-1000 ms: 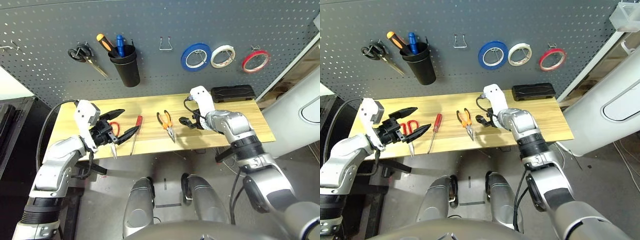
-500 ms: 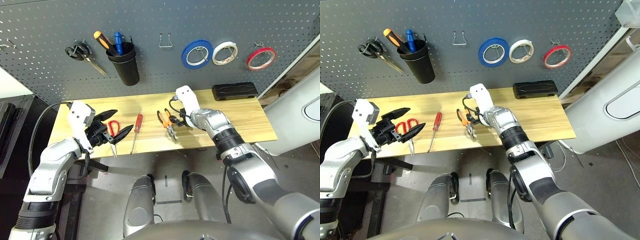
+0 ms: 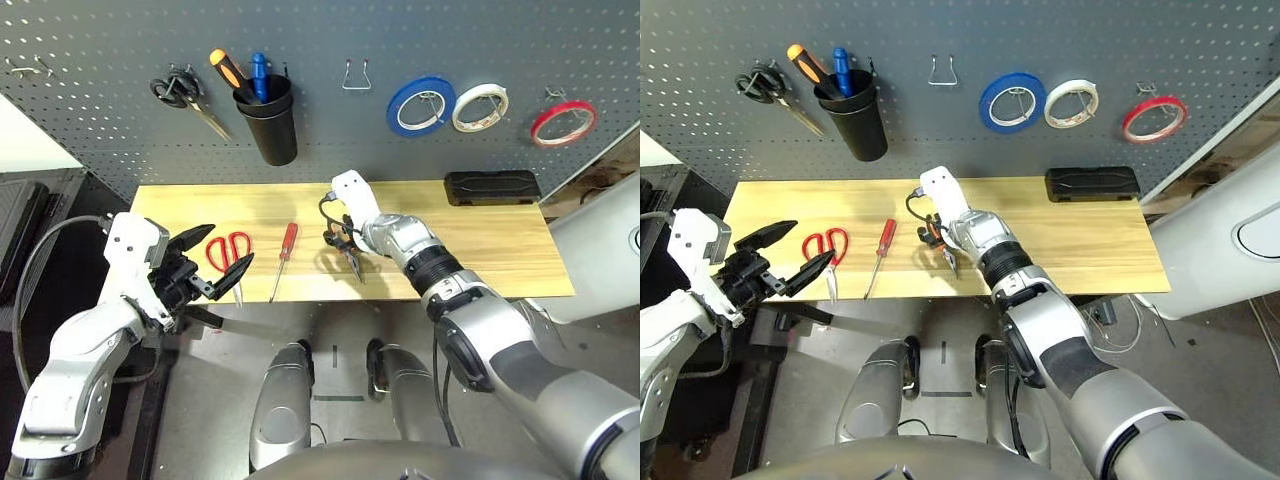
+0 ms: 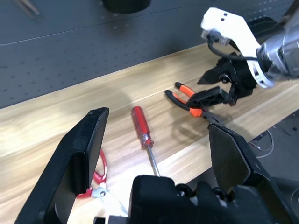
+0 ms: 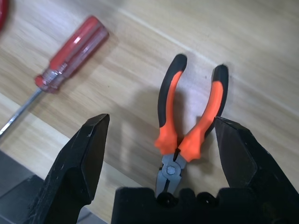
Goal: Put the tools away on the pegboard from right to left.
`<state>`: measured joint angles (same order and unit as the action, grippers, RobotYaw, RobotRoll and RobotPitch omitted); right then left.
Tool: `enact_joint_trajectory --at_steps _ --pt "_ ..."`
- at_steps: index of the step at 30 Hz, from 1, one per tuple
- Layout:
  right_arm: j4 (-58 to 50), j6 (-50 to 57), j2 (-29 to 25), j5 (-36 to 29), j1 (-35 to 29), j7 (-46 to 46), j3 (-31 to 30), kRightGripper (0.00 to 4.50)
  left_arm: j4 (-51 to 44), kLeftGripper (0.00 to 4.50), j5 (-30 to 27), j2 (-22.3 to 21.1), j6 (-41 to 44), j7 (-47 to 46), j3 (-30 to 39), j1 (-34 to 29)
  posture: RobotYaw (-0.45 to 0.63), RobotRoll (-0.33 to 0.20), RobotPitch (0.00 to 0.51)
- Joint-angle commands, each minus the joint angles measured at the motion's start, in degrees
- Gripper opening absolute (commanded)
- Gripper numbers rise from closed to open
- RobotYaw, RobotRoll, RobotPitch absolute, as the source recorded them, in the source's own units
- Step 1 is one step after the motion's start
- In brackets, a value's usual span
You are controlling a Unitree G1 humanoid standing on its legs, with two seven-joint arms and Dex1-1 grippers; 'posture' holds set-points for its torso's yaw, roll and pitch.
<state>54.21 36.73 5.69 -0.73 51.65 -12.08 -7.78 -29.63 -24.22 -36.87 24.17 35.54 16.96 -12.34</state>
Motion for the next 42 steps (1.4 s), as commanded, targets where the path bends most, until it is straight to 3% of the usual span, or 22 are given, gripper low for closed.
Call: enact_joint_trajectory --at_steps 1,19,29,42 --pt "1.35 0.33 0.63 0.81 -0.27 1.46 0.43 4.48 -1.54 4.50 -0.71 0.19 1.38 -0.24 -0.15 -0.78 0.28 0.000 0.250" --pt "9.97 -3.05 2.84 2.43 3.36 6.02 2.74 4.48 -3.70 4.50 -4.23 -1.46 5.62 2.46 -1.66 -3.28 0.28 0.000 0.287" --pt "12.27 -4.07 3.51 2.06 3.99 6.34 4.18 4.48 -1.83 4.50 -0.41 -5.08 9.27 1.78 -3.36 -6.53 0.28 0.000 0.296" --pt "14.34 -4.40 5.48 0.42 4.80 6.48 7.04 4.48 -2.08 4.50 -0.54 -3.19 7.94 1.85 -3.43 -5.42 0.28 0.000 0.294"
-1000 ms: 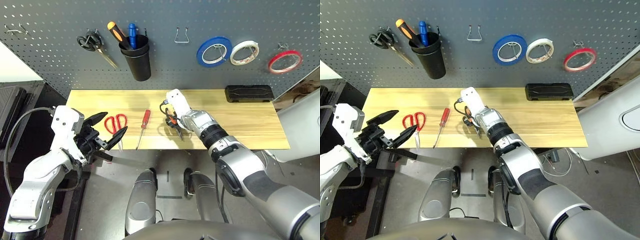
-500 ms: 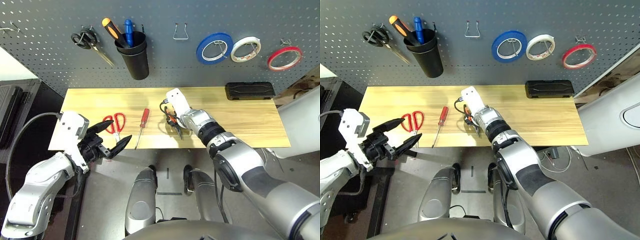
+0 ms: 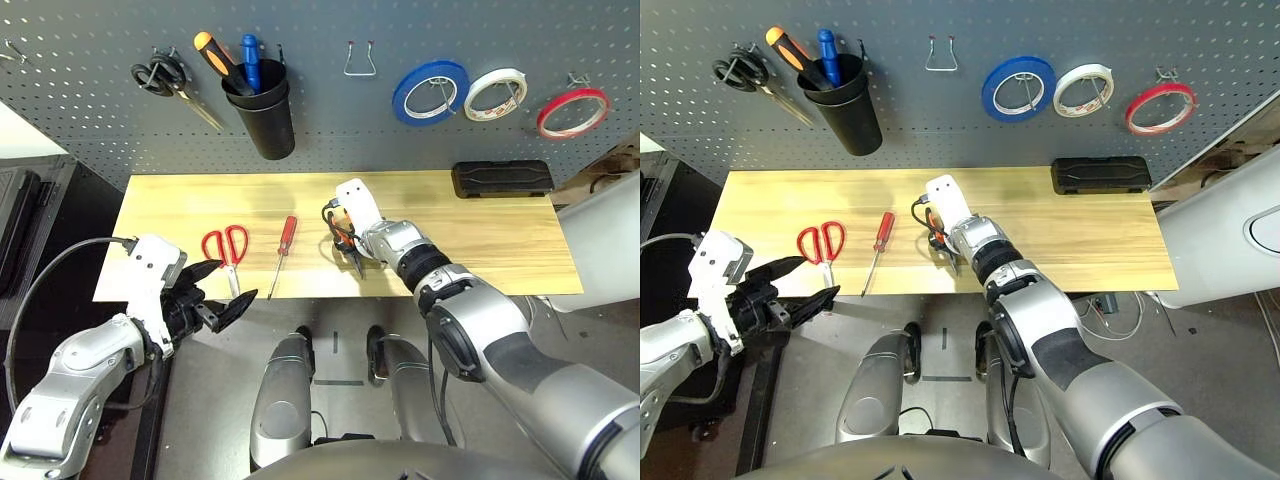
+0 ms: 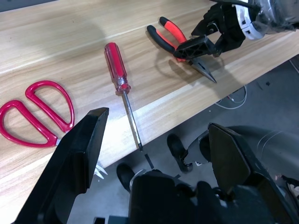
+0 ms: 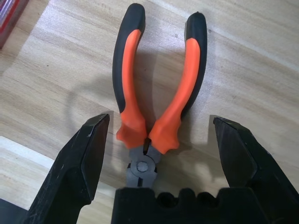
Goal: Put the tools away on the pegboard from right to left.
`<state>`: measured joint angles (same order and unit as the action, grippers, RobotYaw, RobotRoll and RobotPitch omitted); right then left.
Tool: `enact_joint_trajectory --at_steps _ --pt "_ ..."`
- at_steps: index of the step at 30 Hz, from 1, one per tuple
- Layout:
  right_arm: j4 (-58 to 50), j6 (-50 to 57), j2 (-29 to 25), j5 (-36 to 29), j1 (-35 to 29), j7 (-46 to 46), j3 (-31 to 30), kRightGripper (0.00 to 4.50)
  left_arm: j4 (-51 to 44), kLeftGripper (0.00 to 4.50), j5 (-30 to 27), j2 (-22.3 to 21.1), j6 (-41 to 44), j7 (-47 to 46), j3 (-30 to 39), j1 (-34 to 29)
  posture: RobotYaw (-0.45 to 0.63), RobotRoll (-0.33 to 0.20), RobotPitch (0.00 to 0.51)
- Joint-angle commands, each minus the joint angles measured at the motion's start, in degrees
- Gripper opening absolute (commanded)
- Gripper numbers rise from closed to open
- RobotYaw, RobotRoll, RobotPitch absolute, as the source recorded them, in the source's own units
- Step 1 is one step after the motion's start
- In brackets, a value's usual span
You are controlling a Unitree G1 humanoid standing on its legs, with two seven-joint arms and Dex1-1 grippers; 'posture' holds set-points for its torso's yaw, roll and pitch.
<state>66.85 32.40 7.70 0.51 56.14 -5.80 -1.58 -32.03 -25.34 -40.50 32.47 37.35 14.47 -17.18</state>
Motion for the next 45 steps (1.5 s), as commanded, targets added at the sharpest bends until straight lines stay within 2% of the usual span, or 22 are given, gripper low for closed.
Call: enact_joint_trajectory --at_steps 1,11,14,19,30,34,41,45 --pt "1.97 -0.23 3.62 -0.80 0.47 0.28 0.87 4.48 0.41 4.50 0.62 0.47 -0.49 0.13 -0.89 -0.64 0.28 0.000 0.295" --pt "4.97 -1.66 4.74 0.69 0.18 -0.07 -0.54 4.48 0.61 4.50 0.79 0.93 -1.40 0.02 -0.84 -0.95 0.30 0.000 0.289" --pt "5.47 -1.98 4.88 0.96 -0.09 -0.15 -0.83 3.91 0.71 4.50 0.97 1.13 -1.51 -0.11 -1.02 -0.67 0.30 0.000 0.286" --pt "5.80 -2.47 4.77 1.65 -0.14 -0.41 -1.36 2.15 1.08 4.50 1.31 1.50 -1.73 -0.25 -1.27 0.00 0.29 0.000 0.280" --pt "2.93 -7.46 1.71 3.30 -1.98 -1.46 -3.49 2.14 4.14 4.50 2.28 2.29 -4.18 0.11 -3.31 4.49 0.24 0.000 0.251" --pt "-4.50 -7.54 -1.27 4.23 -5.63 -5.15 -5.65 2.14 6.63 4.50 2.44 2.59 -5.73 0.76 -4.29 7.74 0.21 0.000 0.234" --pt "-35.22 2.61 -8.00 3.33 -18.28 -12.64 -8.43 2.14 8.75 4.50 0.45 2.90 -8.44 3.11 -4.01 12.13 0.15 0.000 0.202" --pt "-46.98 6.68 -11.36 1.88 -22.06 -15.80 -8.26 2.14 8.95 4.50 -1.20 2.91 -9.23 4.70 -3.07 12.69 0.13 0.000 0.186"
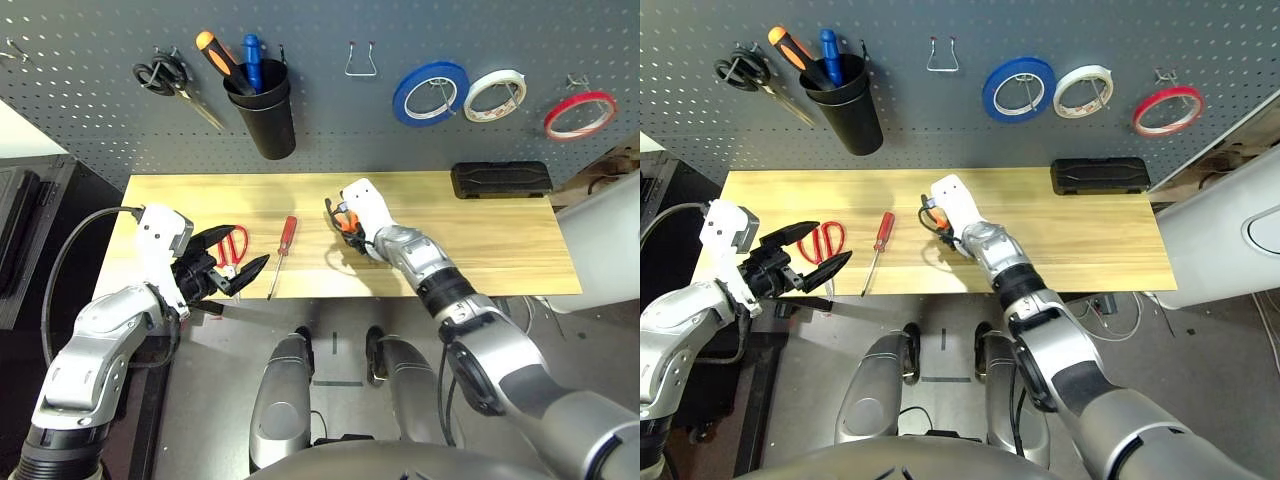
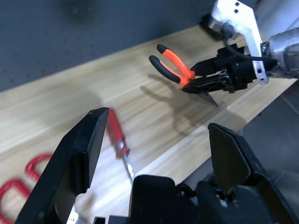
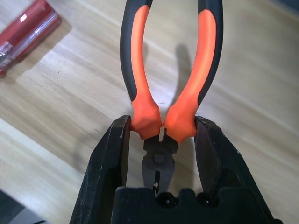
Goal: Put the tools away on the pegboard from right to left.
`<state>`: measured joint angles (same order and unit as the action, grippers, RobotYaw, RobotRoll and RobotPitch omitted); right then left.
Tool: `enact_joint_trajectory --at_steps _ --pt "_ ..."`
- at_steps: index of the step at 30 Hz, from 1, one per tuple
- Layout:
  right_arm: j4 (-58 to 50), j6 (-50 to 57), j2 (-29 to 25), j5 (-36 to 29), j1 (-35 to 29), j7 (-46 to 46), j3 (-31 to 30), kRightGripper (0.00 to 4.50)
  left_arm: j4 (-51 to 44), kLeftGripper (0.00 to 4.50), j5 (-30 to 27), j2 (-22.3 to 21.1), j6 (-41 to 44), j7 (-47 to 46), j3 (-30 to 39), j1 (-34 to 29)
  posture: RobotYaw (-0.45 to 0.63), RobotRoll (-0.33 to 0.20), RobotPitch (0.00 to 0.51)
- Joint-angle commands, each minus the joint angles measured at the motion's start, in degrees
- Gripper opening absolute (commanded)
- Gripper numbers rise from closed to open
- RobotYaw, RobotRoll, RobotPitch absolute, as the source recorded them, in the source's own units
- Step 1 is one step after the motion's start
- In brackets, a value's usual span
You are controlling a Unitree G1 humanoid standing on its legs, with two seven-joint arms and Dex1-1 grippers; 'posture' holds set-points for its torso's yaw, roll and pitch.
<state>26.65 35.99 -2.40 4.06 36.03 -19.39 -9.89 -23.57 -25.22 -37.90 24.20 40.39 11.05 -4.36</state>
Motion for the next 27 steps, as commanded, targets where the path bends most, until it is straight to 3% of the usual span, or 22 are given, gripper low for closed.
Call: enact_joint_trajectory --at_steps 1,6,16,27 --pt "-9.85 3.40 -2.49 -2.21 -2.74 -3.54 0.11 2.14 0.81 4.50 -1.33 0.21 -1.55 2.20 0.30 0.09 0.13 0.000 0.183" --pt "-21.68 4.52 -7.82 -5.95 -5.77 -10.24 -0.20 2.14 1.74 4.50 -3.68 0.19 -1.67 3.84 1.43 2.49 0.11 0.000 0.164" --pt "-33.27 2.51 -14.65 -12.52 -9.08 -17.15 2.74 2.14 1.33 4.50 -7.60 -1.34 -1.91 5.89 5.72 5.53 0.10 0.000 0.138" --pt "-32.12 -4.04 -15.21 -15.63 -7.43 -16.62 5.90 2.14 1.87 4.50 -9.66 -3.23 0.29 5.27 6.52 10.75 0.09 0.000 0.139"
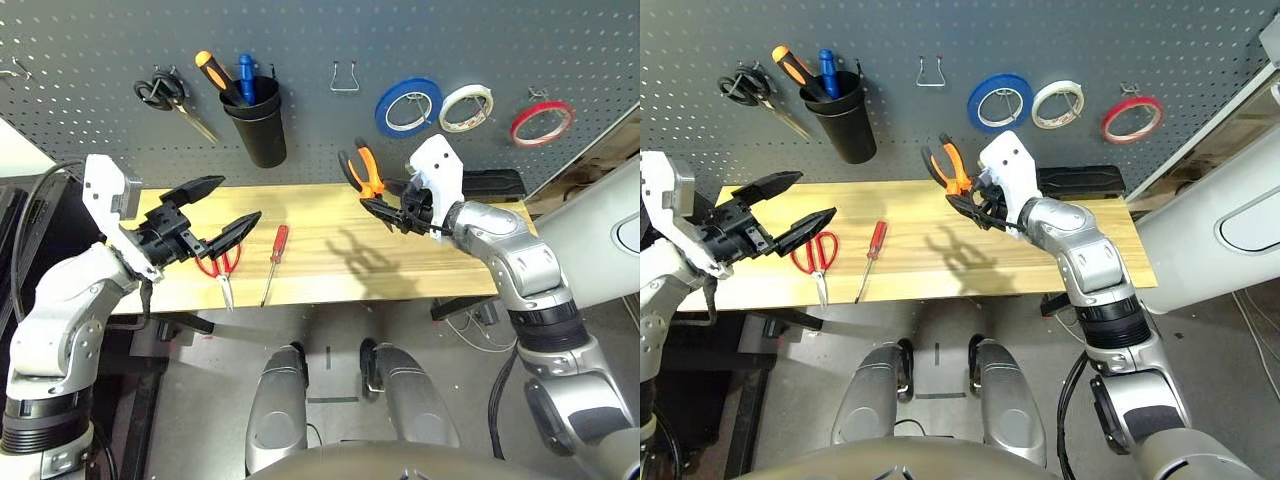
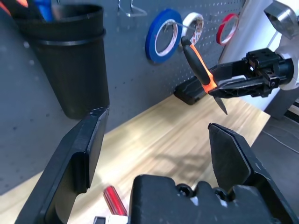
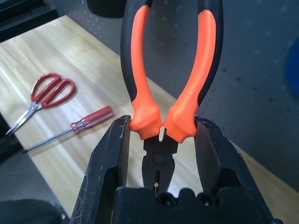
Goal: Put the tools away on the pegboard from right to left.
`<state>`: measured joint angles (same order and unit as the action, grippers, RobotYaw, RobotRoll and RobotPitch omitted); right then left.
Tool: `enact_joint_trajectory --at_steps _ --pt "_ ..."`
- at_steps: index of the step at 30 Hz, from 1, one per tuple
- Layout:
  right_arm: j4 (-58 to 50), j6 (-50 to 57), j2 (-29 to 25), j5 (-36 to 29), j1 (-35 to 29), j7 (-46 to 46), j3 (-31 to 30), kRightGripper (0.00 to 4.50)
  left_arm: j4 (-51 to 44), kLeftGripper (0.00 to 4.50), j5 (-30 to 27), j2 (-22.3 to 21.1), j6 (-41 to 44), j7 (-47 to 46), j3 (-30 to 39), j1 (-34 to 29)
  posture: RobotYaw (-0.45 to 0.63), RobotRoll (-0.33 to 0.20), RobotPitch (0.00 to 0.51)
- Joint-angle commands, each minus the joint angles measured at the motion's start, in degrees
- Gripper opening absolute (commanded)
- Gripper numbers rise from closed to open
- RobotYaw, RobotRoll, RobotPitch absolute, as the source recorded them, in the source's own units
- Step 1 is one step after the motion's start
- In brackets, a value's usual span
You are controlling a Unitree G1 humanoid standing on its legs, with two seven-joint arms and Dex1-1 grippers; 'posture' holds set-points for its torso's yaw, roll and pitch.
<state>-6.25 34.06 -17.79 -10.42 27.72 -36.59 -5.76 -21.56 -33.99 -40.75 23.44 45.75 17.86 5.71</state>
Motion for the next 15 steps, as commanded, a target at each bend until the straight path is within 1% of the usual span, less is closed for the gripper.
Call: enact_joint_trajectory --at_steps 1,4,10,15 --pt "1.01 -3.33 0.25 -1.16 1.26 0.63 1.84 2.14 -0.18 4.50 -1.33 -0.16 1.60 -0.48 -0.14 1.18 0.09 0.000 0.139" --pt "1.82 -7.78 0.75 -1.00 2.46 1.28 2.29 2.14 -0.28 4.50 -3.07 0.33 3.15 -1.41 0.45 2.36 0.09 0.000 0.141" --pt "2.88 -14.37 1.86 -0.50 5.78 3.45 3.29 2.14 0.36 4.50 -3.73 -0.15 3.61 -1.80 0.82 3.64 0.10 0.000 0.143" --pt "3.64 -19.35 3.53 0.69 8.97 6.01 2.93 2.14 0.95 4.50 -3.40 -0.25 3.30 -1.44 0.88 3.67 0.09 0.000 0.144"
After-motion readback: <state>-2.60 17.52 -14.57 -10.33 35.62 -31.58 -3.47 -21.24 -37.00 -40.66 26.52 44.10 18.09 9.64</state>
